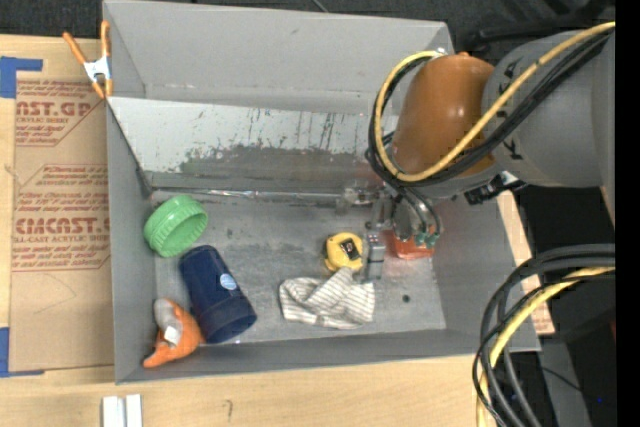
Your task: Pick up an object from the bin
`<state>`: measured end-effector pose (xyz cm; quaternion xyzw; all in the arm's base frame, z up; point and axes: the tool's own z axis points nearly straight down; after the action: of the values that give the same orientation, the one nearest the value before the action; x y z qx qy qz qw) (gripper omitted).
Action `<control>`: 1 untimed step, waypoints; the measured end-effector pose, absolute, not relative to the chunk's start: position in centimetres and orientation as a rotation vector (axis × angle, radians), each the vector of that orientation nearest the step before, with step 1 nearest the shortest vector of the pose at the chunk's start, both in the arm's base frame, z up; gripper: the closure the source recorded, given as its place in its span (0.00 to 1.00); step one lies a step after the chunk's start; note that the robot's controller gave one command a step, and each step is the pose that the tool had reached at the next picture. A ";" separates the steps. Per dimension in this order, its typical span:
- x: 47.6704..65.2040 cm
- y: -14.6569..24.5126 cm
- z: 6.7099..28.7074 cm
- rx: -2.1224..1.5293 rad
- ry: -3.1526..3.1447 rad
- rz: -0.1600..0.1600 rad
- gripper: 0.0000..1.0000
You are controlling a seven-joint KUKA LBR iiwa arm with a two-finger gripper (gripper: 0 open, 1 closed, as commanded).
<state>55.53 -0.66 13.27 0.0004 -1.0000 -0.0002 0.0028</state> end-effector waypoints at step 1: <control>55.7 -0.7 13.7 0.001 -3.143 -0.001 0.00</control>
Offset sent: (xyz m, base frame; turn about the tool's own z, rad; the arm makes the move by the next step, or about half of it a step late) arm -0.0103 -0.0197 -0.0609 0.0632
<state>55.67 -0.66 13.73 0.0004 -1.0000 -0.0002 -0.0006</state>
